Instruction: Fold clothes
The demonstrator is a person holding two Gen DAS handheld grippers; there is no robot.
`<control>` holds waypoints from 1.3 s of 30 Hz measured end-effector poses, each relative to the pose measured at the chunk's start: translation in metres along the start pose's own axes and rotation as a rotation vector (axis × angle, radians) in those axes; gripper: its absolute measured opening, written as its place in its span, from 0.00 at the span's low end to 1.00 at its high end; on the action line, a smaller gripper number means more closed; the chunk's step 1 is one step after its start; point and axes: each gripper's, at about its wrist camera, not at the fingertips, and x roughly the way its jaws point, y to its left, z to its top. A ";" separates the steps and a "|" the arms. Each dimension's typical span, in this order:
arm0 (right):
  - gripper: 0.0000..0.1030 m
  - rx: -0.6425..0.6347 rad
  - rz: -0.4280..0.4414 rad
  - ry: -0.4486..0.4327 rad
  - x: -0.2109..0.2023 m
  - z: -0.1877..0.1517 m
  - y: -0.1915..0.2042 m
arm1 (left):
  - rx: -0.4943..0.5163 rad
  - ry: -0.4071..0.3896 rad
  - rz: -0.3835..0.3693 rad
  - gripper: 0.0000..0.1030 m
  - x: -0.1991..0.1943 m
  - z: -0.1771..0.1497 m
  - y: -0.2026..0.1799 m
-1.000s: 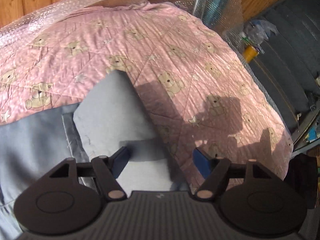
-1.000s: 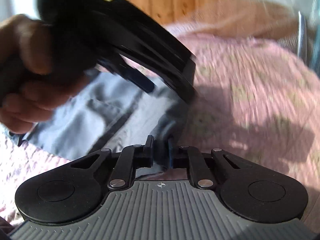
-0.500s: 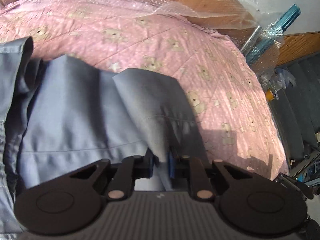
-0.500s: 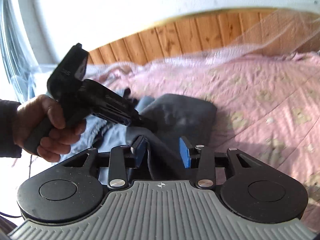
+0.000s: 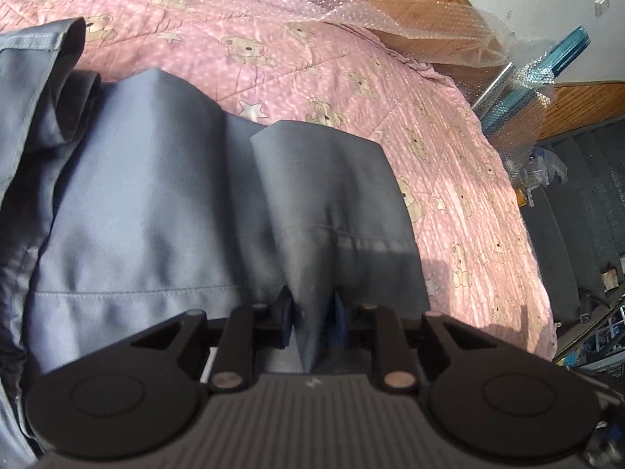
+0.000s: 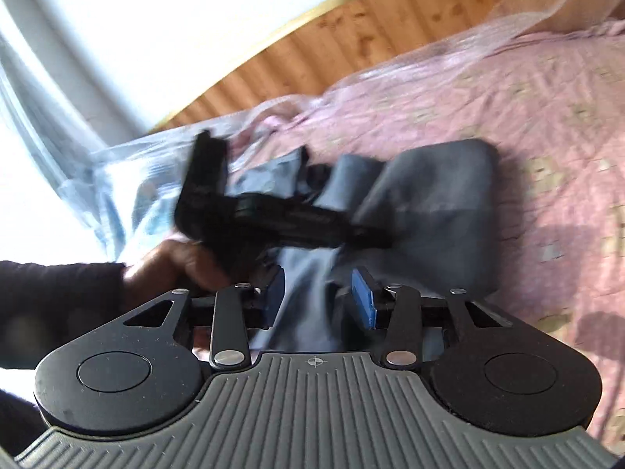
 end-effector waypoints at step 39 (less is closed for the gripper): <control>0.00 -0.117 0.118 -0.019 0.035 0.012 -0.054 | 0.230 -0.026 0.178 0.10 -0.098 0.122 -0.175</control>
